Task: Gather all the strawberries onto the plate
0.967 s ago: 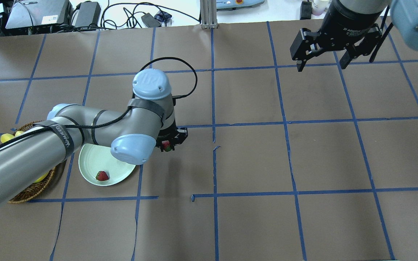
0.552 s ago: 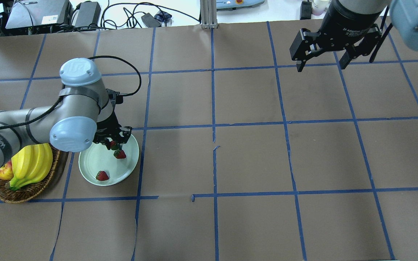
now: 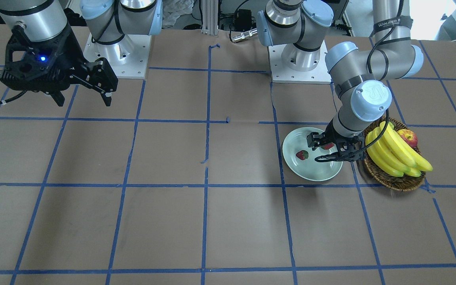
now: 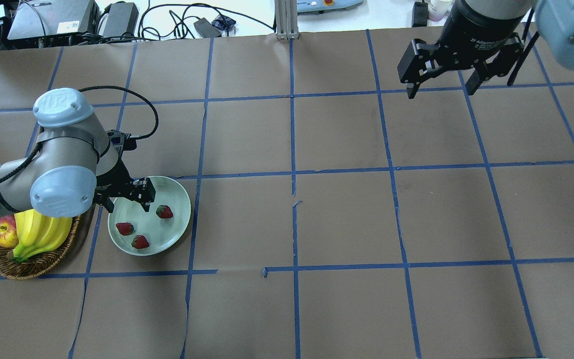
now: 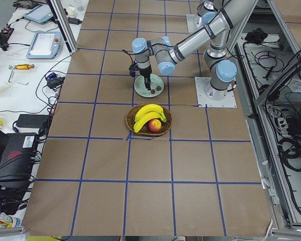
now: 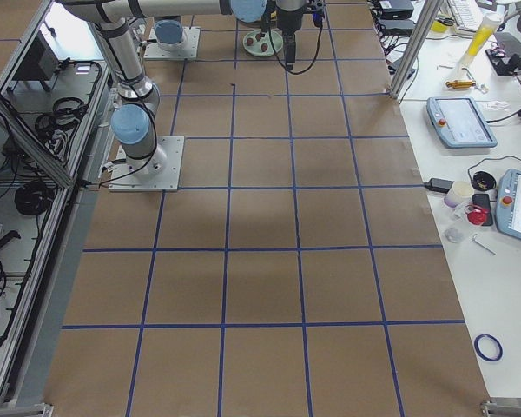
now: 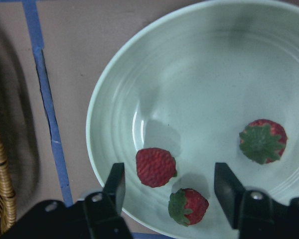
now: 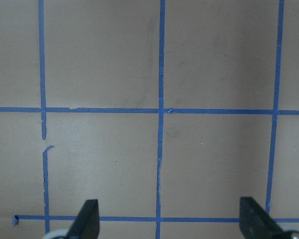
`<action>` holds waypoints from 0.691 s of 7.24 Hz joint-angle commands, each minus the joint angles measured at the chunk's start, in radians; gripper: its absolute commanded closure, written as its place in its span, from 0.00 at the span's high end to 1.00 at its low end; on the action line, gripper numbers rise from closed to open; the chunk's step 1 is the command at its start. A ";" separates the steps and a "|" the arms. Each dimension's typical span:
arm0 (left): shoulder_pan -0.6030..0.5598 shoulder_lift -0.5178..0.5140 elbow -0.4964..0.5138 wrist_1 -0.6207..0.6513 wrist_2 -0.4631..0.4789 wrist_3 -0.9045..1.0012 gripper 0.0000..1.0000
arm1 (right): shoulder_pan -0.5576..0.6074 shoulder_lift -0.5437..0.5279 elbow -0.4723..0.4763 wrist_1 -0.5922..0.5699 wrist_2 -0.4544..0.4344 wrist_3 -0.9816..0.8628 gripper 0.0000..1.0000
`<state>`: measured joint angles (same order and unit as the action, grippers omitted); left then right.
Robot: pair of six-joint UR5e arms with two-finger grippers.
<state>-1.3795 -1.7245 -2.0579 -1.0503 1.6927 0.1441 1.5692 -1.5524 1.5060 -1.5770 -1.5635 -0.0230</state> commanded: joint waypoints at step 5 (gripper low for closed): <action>-0.223 0.158 0.493 -0.582 -0.145 -0.184 1.00 | 0.000 0.000 -0.009 0.006 -0.003 0.002 1.00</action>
<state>-1.5963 -1.5871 -1.6267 -1.5672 1.5548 -0.0441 1.5692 -1.5523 1.5014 -1.5728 -1.5645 -0.0213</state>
